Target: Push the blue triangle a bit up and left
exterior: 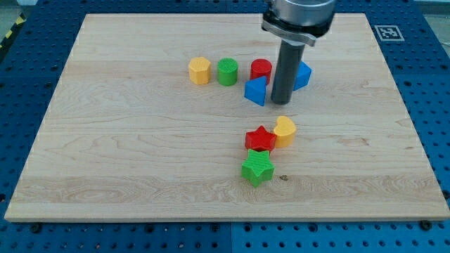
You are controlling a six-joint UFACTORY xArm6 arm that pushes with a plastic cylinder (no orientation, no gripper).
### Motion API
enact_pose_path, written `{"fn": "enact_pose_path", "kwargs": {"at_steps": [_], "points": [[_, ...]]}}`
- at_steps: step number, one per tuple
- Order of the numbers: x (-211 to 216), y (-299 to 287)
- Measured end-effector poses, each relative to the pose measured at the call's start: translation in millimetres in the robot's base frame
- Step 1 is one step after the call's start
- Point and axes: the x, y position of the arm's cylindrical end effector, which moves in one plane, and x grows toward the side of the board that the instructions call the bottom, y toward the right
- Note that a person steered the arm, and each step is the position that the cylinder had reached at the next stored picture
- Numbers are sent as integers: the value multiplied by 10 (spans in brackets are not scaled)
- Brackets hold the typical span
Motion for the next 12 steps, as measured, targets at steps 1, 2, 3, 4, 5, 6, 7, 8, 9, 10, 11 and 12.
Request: {"fn": "enact_pose_path", "kwargs": {"at_steps": [1,2,3,4,5,6,7,8,9,10,11,12], "points": [[-60,-118],[-57,-357],[-43,-680],[-43,-1099],[-5,-1528],[-1,-1749],[-81,-1856],[-281,-1864],[-452,-1864],[-533,-1812],[-533,-1790],[-533,-1790]]}}
